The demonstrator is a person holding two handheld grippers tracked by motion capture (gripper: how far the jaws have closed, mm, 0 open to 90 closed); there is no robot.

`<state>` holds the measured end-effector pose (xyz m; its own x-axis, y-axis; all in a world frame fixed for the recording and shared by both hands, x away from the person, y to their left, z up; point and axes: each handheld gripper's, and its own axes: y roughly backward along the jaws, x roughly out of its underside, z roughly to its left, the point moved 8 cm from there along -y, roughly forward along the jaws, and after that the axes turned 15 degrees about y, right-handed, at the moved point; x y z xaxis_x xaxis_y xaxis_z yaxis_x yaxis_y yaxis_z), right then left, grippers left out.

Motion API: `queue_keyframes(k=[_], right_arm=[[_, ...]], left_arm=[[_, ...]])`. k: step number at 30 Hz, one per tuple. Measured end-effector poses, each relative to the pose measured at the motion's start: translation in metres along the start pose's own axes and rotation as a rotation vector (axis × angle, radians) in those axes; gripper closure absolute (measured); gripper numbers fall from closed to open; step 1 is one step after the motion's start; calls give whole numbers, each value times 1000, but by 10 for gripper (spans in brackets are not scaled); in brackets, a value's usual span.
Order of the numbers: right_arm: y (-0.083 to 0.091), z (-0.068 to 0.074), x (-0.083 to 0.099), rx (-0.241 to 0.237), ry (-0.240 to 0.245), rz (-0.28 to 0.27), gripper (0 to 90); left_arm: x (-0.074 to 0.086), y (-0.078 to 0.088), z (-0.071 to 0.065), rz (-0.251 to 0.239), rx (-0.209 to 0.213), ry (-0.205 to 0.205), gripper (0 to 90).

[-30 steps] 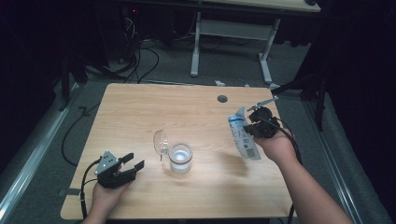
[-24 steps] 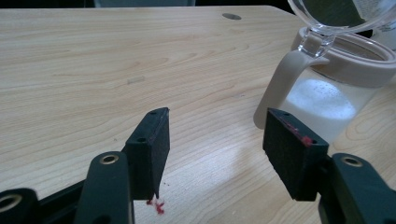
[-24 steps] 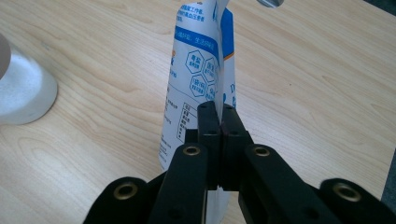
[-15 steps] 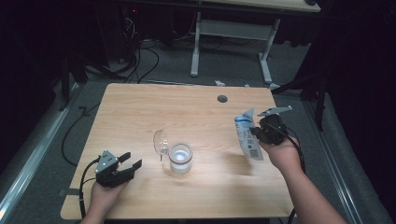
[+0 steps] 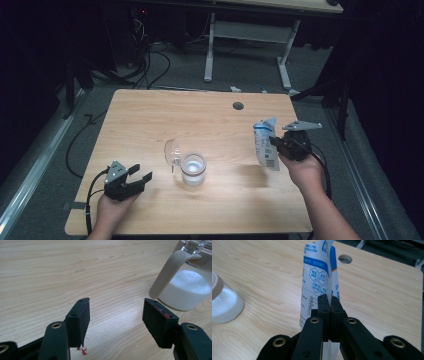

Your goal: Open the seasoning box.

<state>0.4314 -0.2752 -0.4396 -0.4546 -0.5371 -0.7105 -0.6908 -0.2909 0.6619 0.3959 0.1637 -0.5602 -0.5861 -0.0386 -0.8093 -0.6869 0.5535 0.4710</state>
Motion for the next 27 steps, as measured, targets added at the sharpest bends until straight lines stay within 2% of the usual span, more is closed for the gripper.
queue_keyframes(k=[2, 4, 6, 8, 9, 10, 12, 13, 16, 19, 23, 26, 27], right_arm=[[1, 2, 1, 3, -7, -29, 898], [1, 4, 2, -1, -17, -34, 898], [3, 8, 3, 7, -17, -83, 898], [3, 8, 5, 7, -24, -90, 898], [3, 8, 6, 11, -22, -100, 898], [4, 9, 9, 19, -40, -124, 898], [4, 10, 10, 23, -42, -142, 898], [6, 11, 11, 36, -39, -159, 898], [6, 14, 13, 42, -33, -182, 898], [7, 15, 16, 44, -49, -209, 898], [5, 14, 19, 47, -68, -244, 898], [4, 14, 20, 54, -69, -257, 898], [3, 14, 21, 58, -80, -282, 898]], left_arm=[[0, 0, 2, -6, -18, -11, 385], [0, 0, 2, -8, -22, -17, 376], [0, -1, 3, -9, -33, -37, 370], [0, -1, 3, -4, -32, -42, 372], [1, -1, 4, 0, -31, -47, 372], [2, -1, 4, -2, -26, -44, 378], [3, -1, 4, 0, -25, -44, 354], [3, -1, 5, -4, -40, -52, 335], [2, 0, 3, -7, -14, -43, 340], [2, 2, 3, -17, 1, -29, 334], [2, 3, 6, -18, 1, -21, 342], [2, 4, 5, -17, 15, -29, 343], [3, 4, 3, -10, 35, -46, 343]])
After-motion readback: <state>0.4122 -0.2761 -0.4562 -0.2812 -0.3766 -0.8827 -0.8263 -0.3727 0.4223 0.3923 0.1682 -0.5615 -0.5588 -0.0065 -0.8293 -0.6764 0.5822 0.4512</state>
